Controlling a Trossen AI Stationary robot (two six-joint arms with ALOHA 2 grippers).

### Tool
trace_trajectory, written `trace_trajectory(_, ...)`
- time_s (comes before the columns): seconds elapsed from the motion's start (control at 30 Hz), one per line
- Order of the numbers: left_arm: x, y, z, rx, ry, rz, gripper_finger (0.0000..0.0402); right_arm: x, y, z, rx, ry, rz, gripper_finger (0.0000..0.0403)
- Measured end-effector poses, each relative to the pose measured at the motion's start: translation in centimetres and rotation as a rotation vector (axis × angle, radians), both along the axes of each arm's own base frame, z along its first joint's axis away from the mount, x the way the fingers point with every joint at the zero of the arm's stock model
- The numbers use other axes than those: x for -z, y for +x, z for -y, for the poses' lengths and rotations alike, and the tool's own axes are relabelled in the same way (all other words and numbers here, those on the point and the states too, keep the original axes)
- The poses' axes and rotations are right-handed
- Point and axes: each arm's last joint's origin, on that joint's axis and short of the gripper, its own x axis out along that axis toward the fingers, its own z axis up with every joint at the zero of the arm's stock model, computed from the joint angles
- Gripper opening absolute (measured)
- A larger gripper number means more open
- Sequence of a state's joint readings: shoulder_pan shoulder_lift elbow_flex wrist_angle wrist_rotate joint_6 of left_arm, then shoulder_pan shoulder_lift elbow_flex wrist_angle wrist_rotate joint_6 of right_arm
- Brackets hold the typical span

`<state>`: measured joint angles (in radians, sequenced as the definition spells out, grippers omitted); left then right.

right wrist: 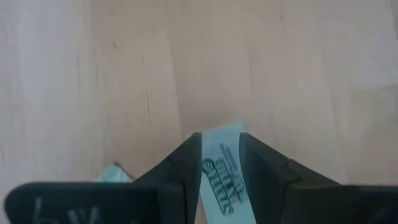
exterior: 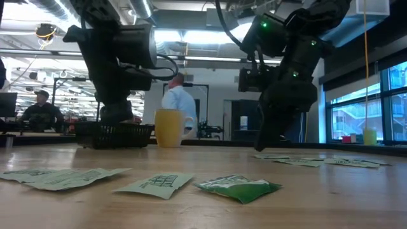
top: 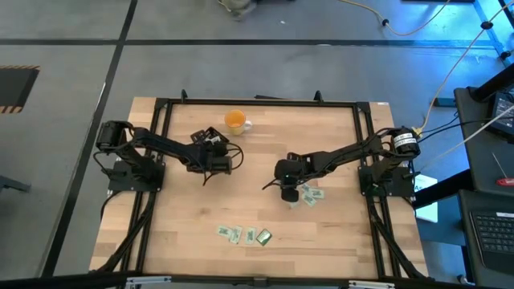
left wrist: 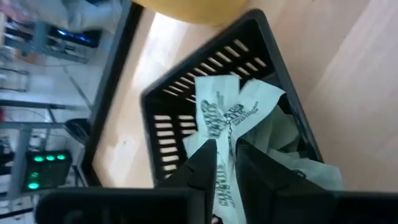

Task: Pick and place Stevia / Truvia into bins
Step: Put the green stevia packet into the black bin

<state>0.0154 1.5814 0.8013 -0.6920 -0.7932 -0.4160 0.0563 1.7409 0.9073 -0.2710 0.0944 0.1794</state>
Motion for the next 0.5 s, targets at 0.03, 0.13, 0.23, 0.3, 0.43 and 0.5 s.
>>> trace_trajectory(0.03, 0.0, 0.0, 0.0, 0.004, 0.016, -0.004, 0.0057, 0.0, -0.1, 0.0, 0.000, -0.001, -0.010, 0.0110)
trace_trajectory(0.13, -0.2, 0.0, 0.1, 0.008, 0.065, 0.001, 0.0067, 0.1, -0.2, 0.0, -0.001, -0.001, -0.021, 0.0110)
trace_trajectory(0.23, -0.7, -0.1, 0.3, 0.012, 0.077, 0.020, 0.0074, 0.1, -0.3, 0.0, -0.001, -0.002, -0.032, 0.0110)
trace_trajectory(0.3, -1.0, -0.1, 0.4, 0.012, 0.076, 0.043, 0.0078, 0.2, -0.4, 0.0, -0.001, -0.002, -0.042, 0.0110)
trace_trajectory(0.43, -1.7, -0.2, 0.8, 0.025, 0.067, 0.082, 0.0082, 0.2, -0.4, 0.0, 0.000, -0.002, -0.046, 0.0110)
trace_trajectory(0.5, -2.0, -0.3, 1.2, 0.038, 0.057, 0.100, 0.0081, 0.2, -0.4, 0.0, 0.005, 0.000, -0.046, 0.0109)
